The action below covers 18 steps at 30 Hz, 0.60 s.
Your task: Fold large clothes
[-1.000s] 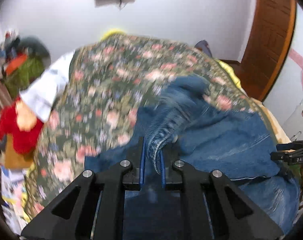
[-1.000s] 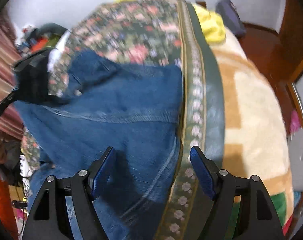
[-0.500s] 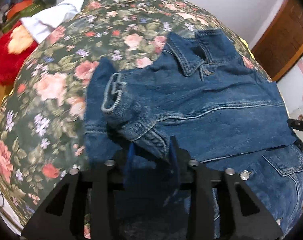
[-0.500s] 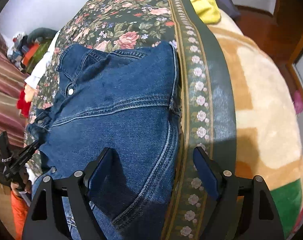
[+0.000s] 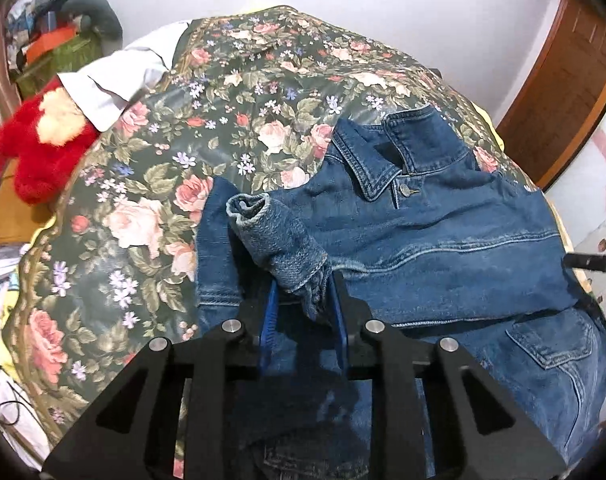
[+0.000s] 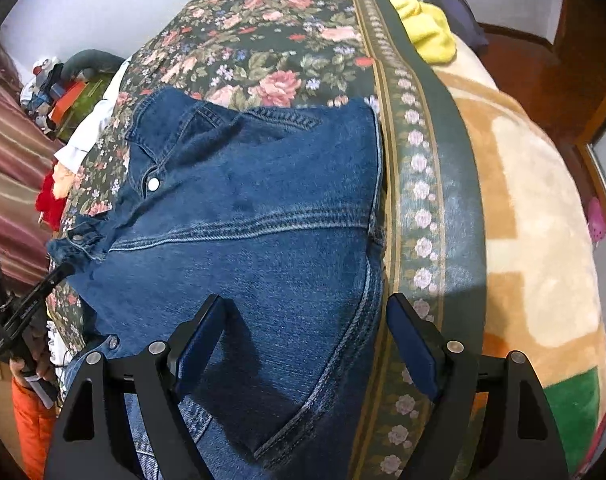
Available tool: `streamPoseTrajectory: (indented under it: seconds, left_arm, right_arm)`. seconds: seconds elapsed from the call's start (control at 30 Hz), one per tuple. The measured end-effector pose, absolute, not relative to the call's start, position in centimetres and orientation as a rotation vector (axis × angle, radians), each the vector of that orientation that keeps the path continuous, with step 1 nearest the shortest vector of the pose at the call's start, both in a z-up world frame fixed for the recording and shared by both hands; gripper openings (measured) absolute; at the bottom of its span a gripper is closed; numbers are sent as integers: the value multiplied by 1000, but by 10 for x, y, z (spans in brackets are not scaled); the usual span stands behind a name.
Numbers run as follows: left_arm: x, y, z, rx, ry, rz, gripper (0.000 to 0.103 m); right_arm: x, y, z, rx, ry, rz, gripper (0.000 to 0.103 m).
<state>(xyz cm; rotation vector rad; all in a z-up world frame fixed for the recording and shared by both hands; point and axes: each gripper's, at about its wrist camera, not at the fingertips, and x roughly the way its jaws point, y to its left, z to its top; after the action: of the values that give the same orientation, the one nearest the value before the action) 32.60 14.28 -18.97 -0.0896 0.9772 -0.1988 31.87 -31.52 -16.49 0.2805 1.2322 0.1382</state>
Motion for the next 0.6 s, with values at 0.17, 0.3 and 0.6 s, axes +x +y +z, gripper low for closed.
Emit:
streamPoseTrajectory:
  seconds: [0.17, 0.3, 0.6]
  left_arm:
    - [319, 150, -217, -58, 1076, -173, 40]
    - [308, 154, -239, 101, 1160, -49, 42]
    - [304, 202, -202, -6, 1083, -47, 68]
  right_arm:
    - [319, -319, -153, 269, 1197, 142, 81]
    - [320, -324, -150, 288, 1186, 146, 81]
    - [336, -335, -150, 266, 1171, 119, 81]
